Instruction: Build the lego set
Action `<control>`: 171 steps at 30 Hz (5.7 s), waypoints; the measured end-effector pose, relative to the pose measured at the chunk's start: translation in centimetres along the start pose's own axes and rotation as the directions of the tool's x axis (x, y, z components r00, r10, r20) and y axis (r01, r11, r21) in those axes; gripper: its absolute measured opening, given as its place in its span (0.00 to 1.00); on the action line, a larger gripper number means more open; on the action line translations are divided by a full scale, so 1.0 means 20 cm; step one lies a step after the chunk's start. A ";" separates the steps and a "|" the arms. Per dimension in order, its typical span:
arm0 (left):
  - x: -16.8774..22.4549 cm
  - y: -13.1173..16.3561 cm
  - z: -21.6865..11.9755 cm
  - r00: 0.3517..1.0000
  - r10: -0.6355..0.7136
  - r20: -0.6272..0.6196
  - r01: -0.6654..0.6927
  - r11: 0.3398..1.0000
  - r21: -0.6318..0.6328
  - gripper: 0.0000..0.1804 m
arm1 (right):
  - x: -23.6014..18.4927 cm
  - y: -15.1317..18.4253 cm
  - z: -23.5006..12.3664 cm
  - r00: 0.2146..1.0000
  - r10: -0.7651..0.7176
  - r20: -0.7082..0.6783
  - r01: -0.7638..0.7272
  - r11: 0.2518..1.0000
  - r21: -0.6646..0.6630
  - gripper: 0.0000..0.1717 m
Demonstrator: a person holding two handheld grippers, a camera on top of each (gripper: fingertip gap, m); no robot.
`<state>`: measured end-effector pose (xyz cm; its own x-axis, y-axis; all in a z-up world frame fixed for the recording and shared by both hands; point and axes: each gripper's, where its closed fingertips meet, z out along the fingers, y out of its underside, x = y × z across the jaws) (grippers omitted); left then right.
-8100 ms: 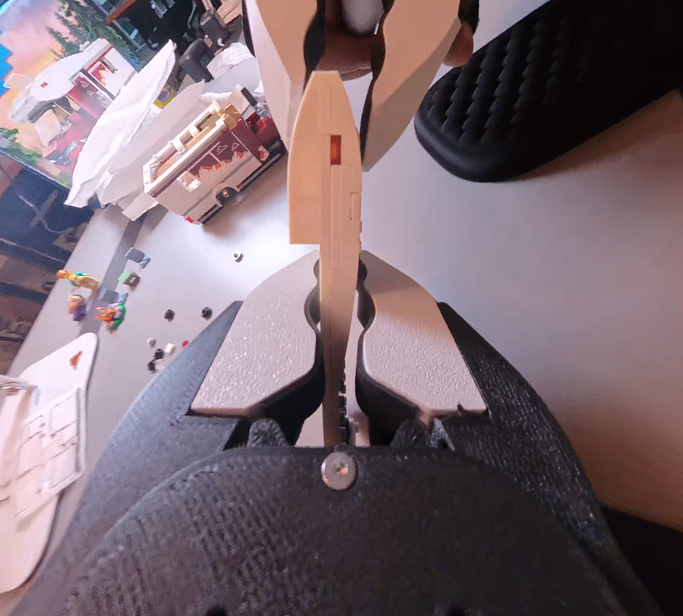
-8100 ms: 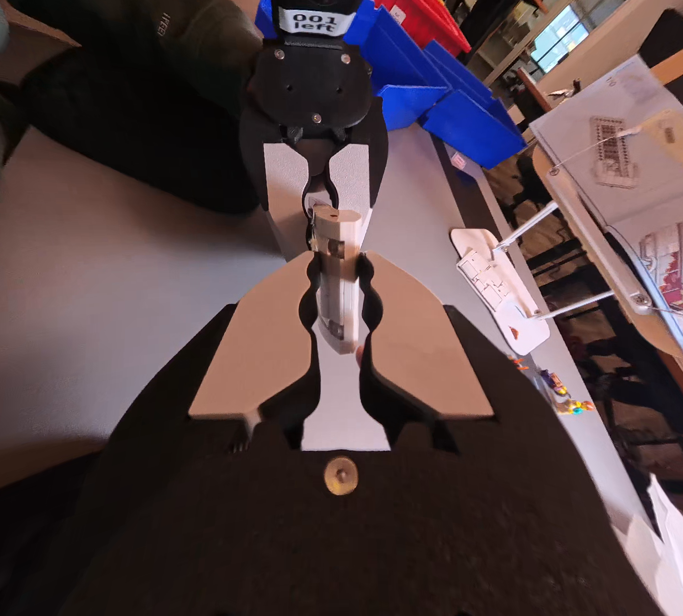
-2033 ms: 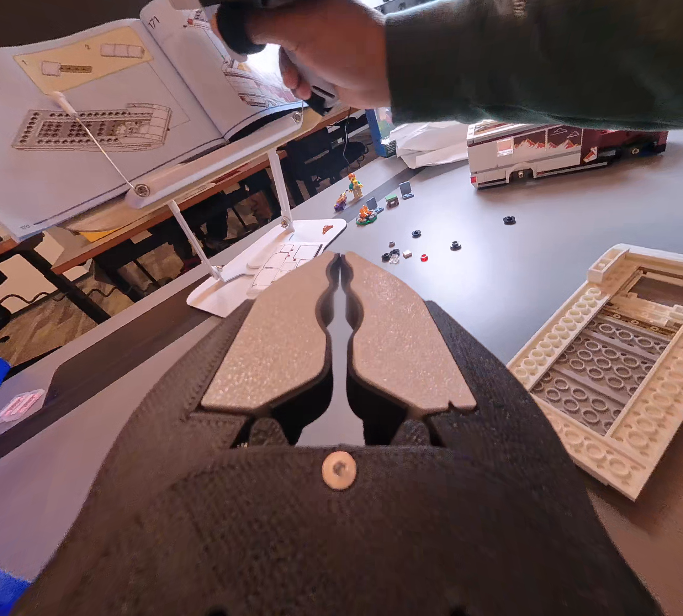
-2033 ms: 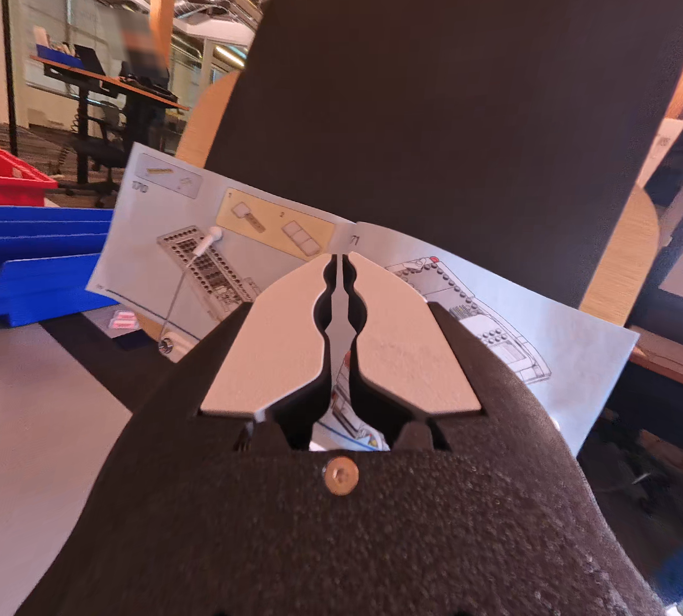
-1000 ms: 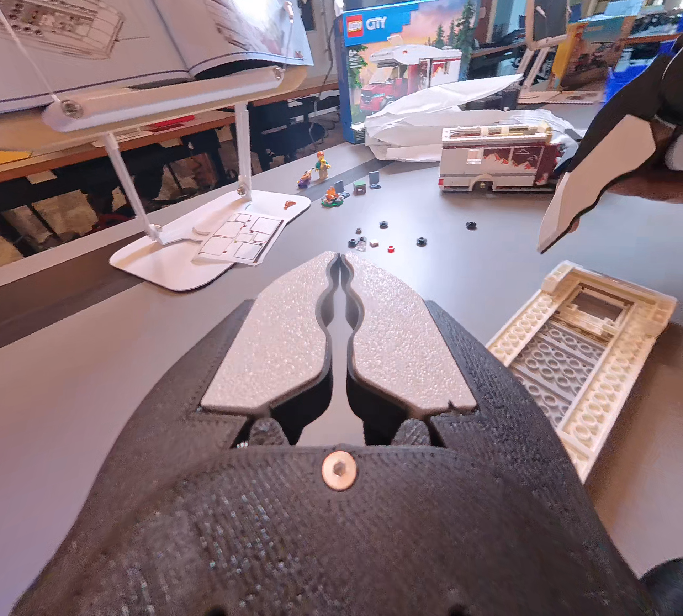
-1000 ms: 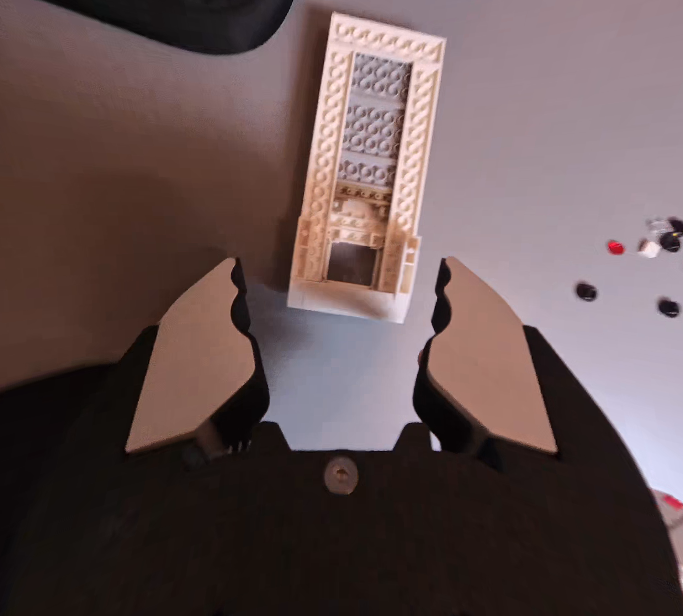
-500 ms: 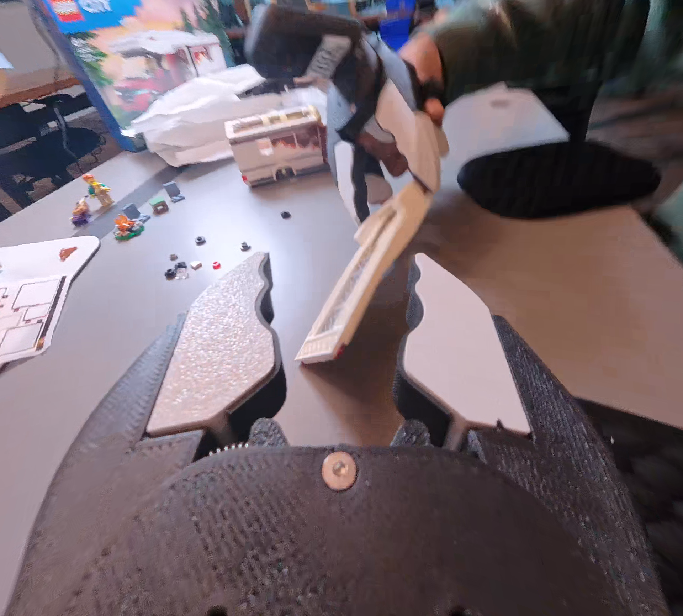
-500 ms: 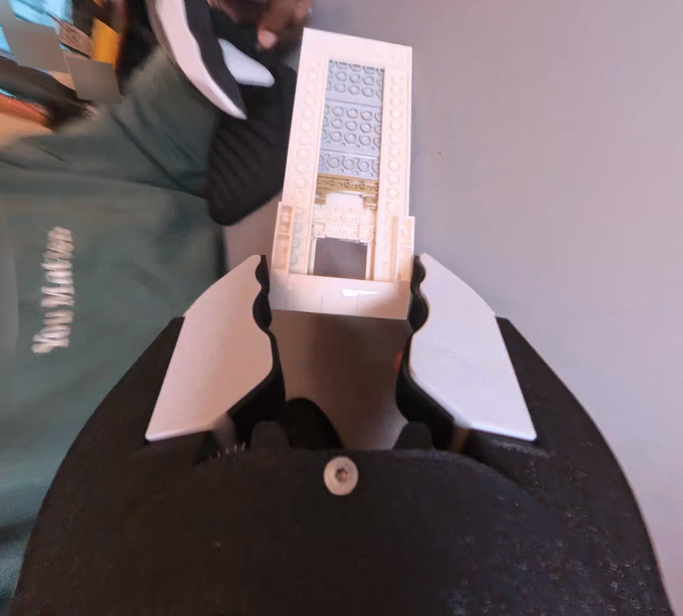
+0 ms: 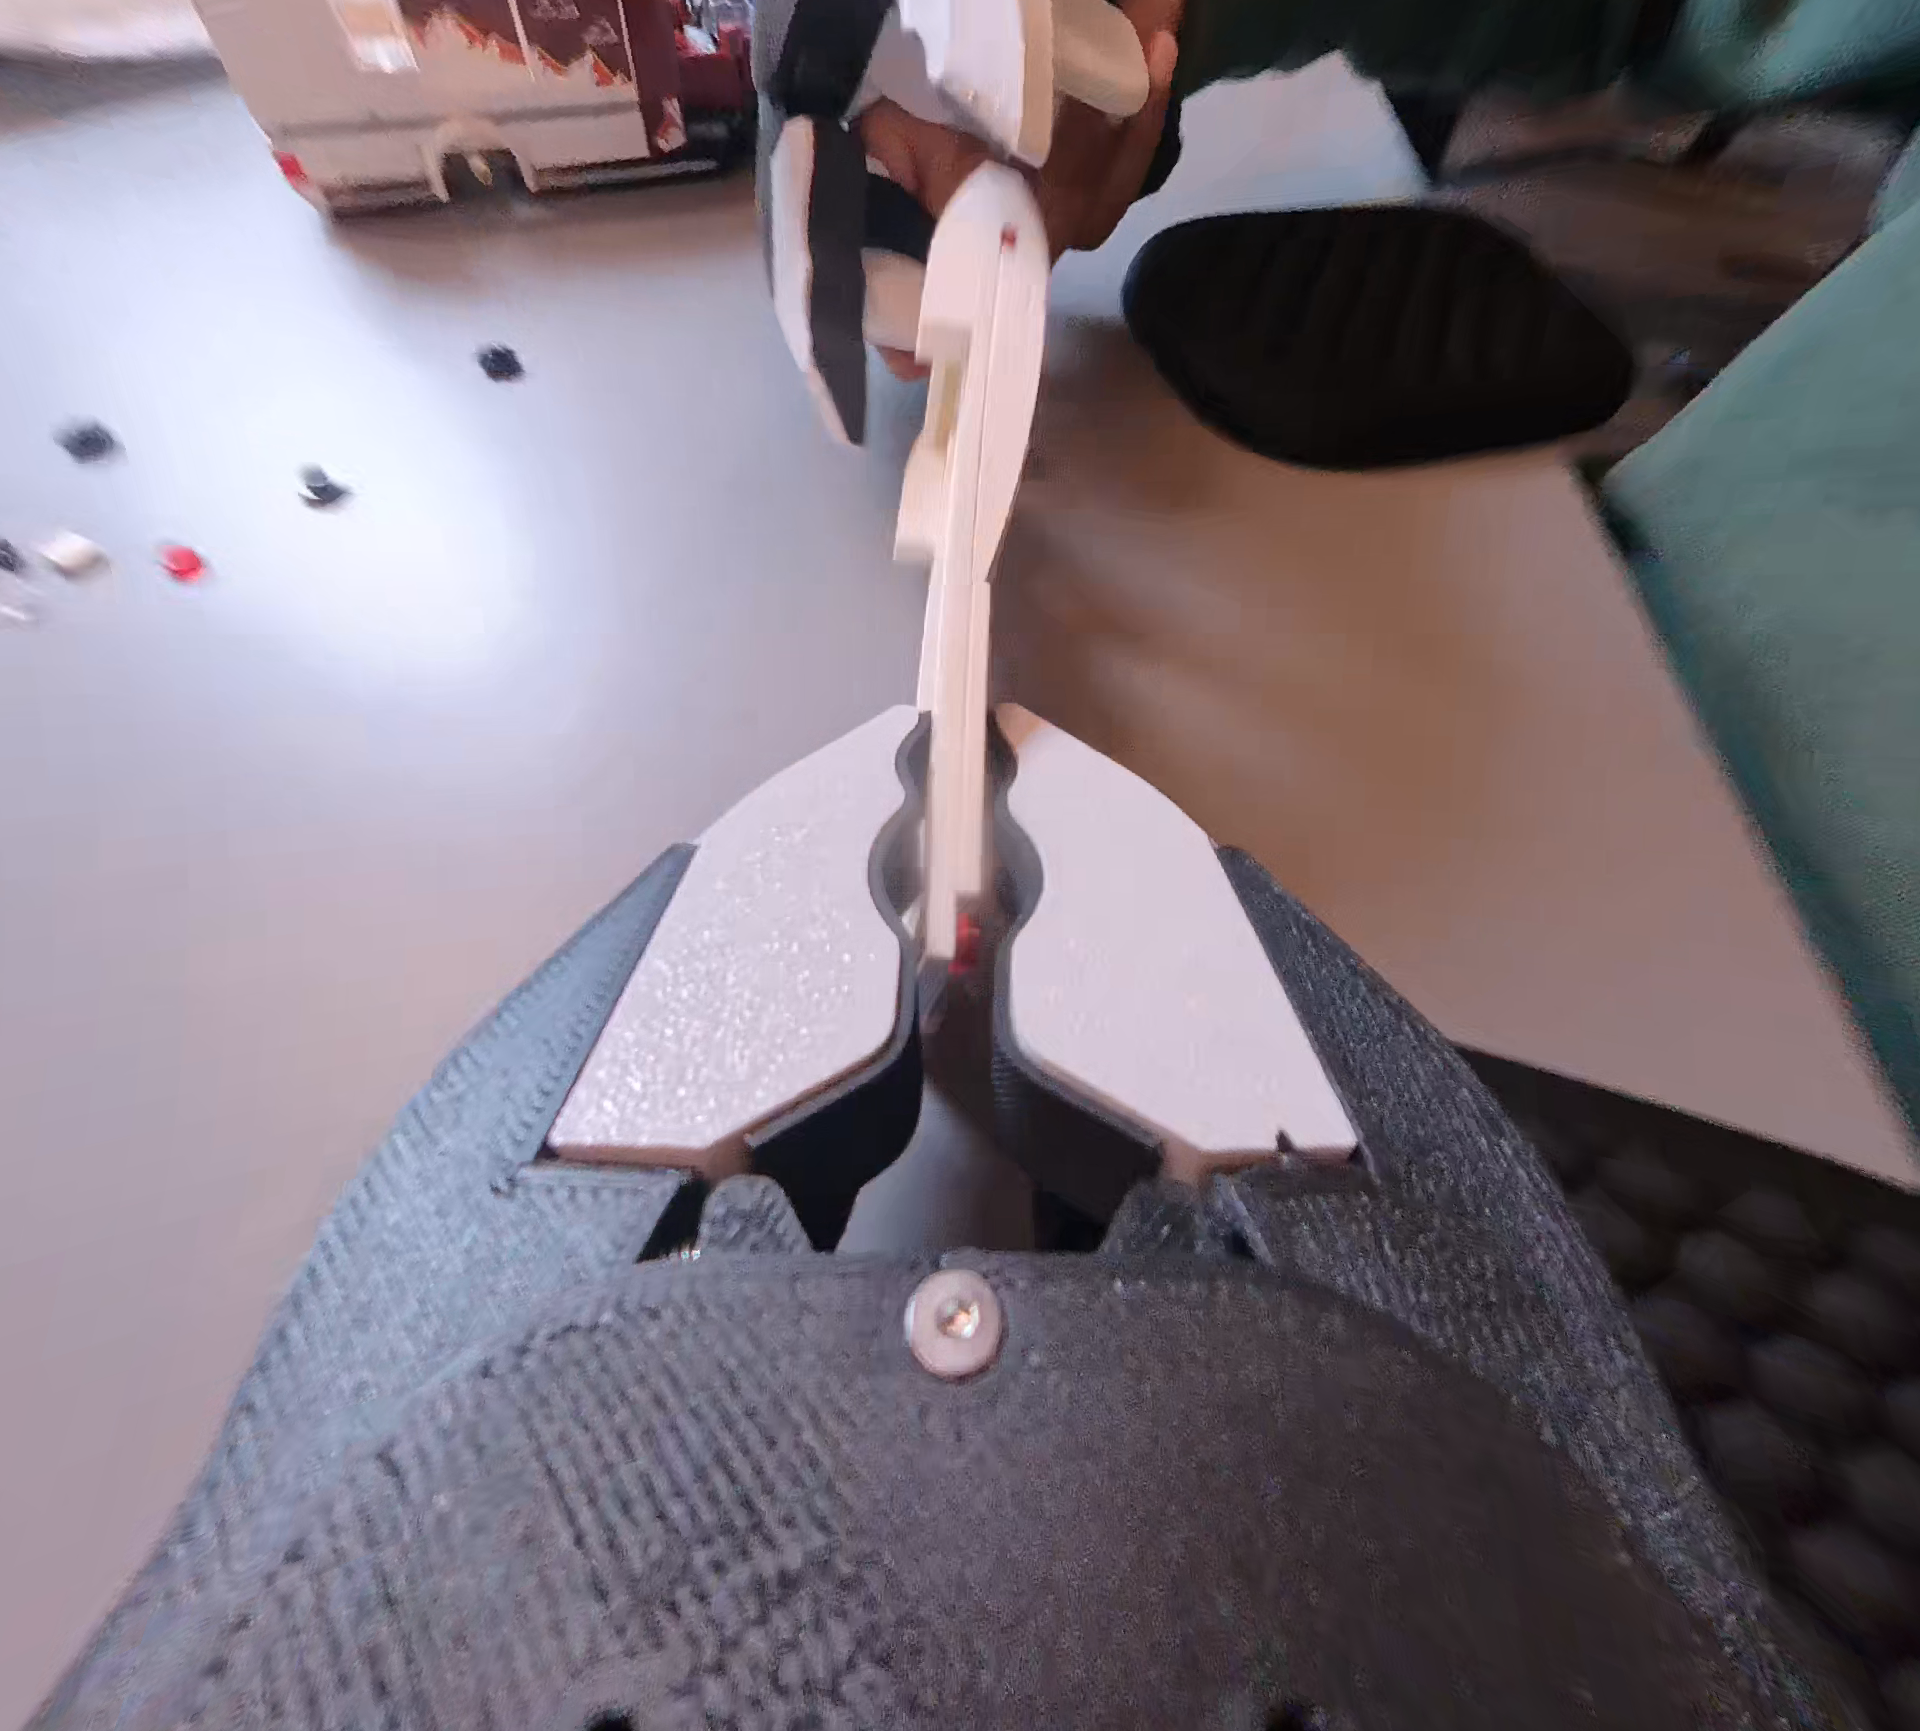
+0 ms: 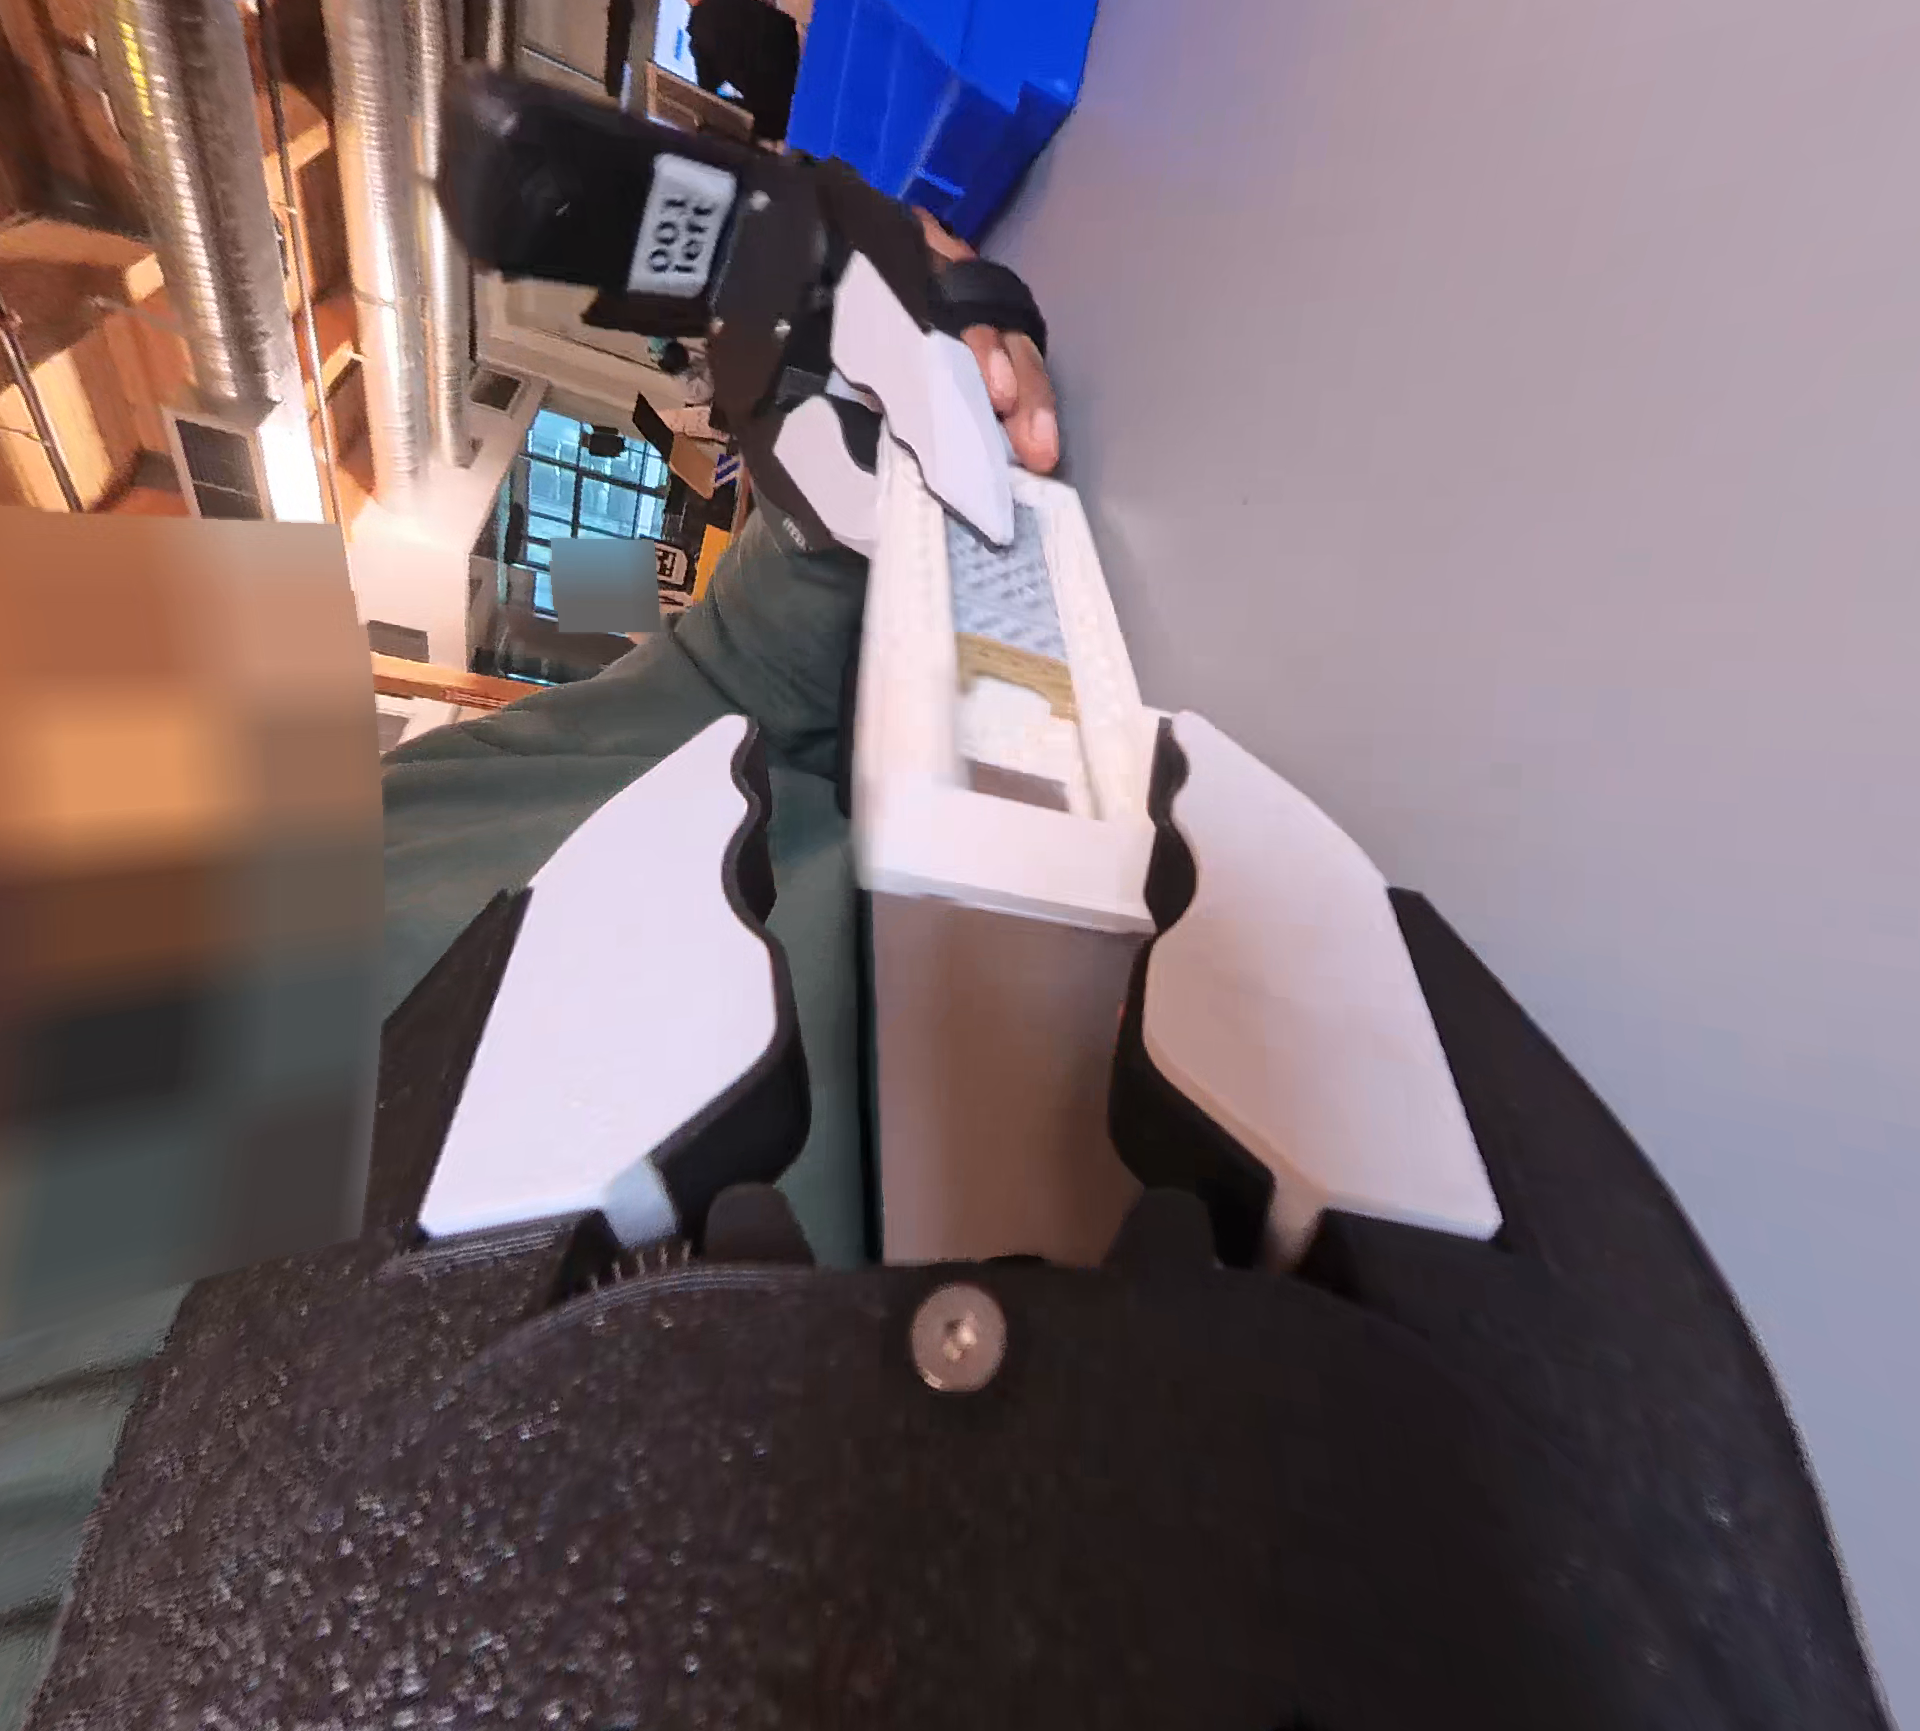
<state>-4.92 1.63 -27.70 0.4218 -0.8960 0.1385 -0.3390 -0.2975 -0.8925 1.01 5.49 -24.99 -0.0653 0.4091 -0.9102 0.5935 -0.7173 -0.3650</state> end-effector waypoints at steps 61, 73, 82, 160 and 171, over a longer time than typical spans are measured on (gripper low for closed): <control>-0.16 0.14 0.13 0.971 0.101 0.218 0.001 0.906 -0.424 0.53 | 0.44 -0.05 -0.98 0.307 -0.630 -0.714 0.160 0.773 -0.614 0.49; -0.14 0.17 0.08 0.989 0.073 0.129 -0.002 0.878 -0.478 0.40 | 0.21 0.22 -0.45 0.329 -0.846 -0.419 0.331 0.519 -0.788 0.49; -0.15 0.30 -0.20 0.968 0.049 0.247 0.078 0.874 -0.480 0.40 | 0.26 -0.01 -0.20 0.296 -0.947 -0.125 0.469 0.258 -0.844 0.49; -0.24 -0.11 -0.19 0.984 0.098 0.146 -0.035 0.923 -0.384 0.53 | 0.04 -0.20 -0.21 0.315 -0.882 -0.351 0.806 0.444 -0.391 0.50; -0.28 0.04 -0.19 0.978 0.101 0.185 -0.025 0.927 -0.374 0.48 | 0.07 -0.22 -0.11 0.310 -0.904 -0.296 0.803 0.415 -0.428 0.45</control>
<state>-10.80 5.15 -27.47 0.5336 -0.8450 -0.0341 -0.6395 -0.3768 -0.6702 0.14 10.52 -24.20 -0.3189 0.9418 0.1060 0.5373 0.2718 -0.7984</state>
